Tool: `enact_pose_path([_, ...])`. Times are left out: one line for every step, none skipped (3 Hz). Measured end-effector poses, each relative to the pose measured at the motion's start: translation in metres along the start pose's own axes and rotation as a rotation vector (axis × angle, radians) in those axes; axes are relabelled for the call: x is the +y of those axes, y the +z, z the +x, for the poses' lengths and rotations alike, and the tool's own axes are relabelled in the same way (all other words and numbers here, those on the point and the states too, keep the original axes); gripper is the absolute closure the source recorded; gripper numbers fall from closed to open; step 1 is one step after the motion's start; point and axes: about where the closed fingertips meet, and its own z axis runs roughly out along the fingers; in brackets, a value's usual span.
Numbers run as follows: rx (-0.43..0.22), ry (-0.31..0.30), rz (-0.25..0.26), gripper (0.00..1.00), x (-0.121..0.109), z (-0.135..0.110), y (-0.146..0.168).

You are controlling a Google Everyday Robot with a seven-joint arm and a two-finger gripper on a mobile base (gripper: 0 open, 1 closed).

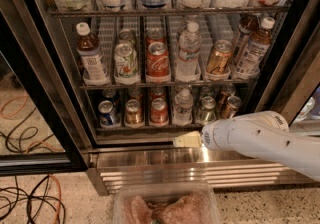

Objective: Pick water bottle from bottom shelf of fridge

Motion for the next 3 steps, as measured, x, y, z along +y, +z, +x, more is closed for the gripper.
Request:
enact_pose_path([-0.053, -0.005, -0.006, 0.00, 0.005, -0.003, 0.004])
enact_pose_path([-0.195, 0.009, -0.019, 0.00, 0.004, -0.026, 0.016])
enact_pose_path([-0.273, 0.022, -0.027, 0.00, 0.001, -0.042, 0.021])
